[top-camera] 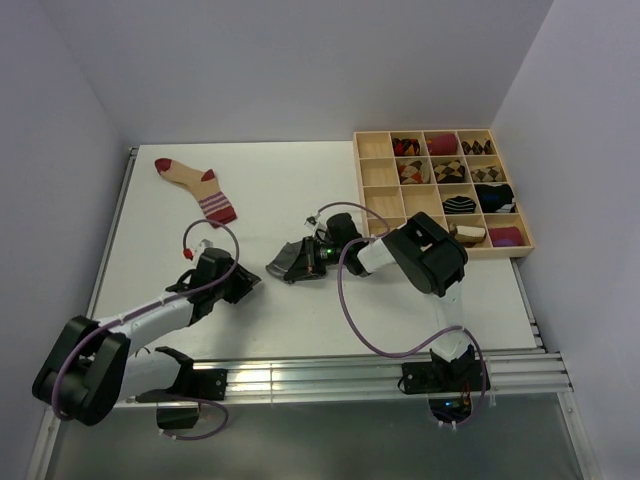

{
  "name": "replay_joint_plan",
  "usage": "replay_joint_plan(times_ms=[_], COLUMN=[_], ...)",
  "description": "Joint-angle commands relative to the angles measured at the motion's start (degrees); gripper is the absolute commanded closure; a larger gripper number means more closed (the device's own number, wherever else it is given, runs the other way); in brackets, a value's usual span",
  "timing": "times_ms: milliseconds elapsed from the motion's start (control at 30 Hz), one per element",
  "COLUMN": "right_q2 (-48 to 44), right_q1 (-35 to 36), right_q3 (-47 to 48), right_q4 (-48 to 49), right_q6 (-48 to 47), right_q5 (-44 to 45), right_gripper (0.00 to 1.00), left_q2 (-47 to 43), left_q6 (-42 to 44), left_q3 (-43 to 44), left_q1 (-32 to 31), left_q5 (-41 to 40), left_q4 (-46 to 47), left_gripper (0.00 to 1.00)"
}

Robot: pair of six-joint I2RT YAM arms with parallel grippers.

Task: Roll the socks
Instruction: Roll the sock at the center of the board.

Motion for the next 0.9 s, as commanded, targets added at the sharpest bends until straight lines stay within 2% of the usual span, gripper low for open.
replay_joint_plan(times_ms=[0, 233, 433, 600, 867], right_q2=[1.4, 1.7, 1.8, 2.0, 1.5], right_q1=[-0.5, -0.7, -0.9, -0.9, -0.9], right_q3=[0.4, 1.1, 1.0, 1.1, 2.7], right_q4=[2.6, 1.2, 1.4, 2.0, -2.4], right_q6=[2.5, 2.7, 3.0, 3.5, 1.0], right_q5=[-1.4, -1.6, -1.7, -2.2, -1.1], right_gripper=[1.00, 1.00, 1.00, 1.00, 1.00], left_q2=[5.1, 14.3, 16.6, 18.7, 22.3], left_q6=[1.9, 2.0, 2.6, 3.3, 2.8], left_q3=[0.5, 4.3, 6.4, 8.1, 10.4], left_q1=[-0.8, -1.6, -1.6, -1.6, -1.8], left_q5=[2.5, 2.6, 1.4, 0.1, -2.0], left_q4=[4.5, 8.1, 6.9, 5.5, 1.8], left_gripper=[0.57, 0.57, 0.58, 0.60, 0.71])
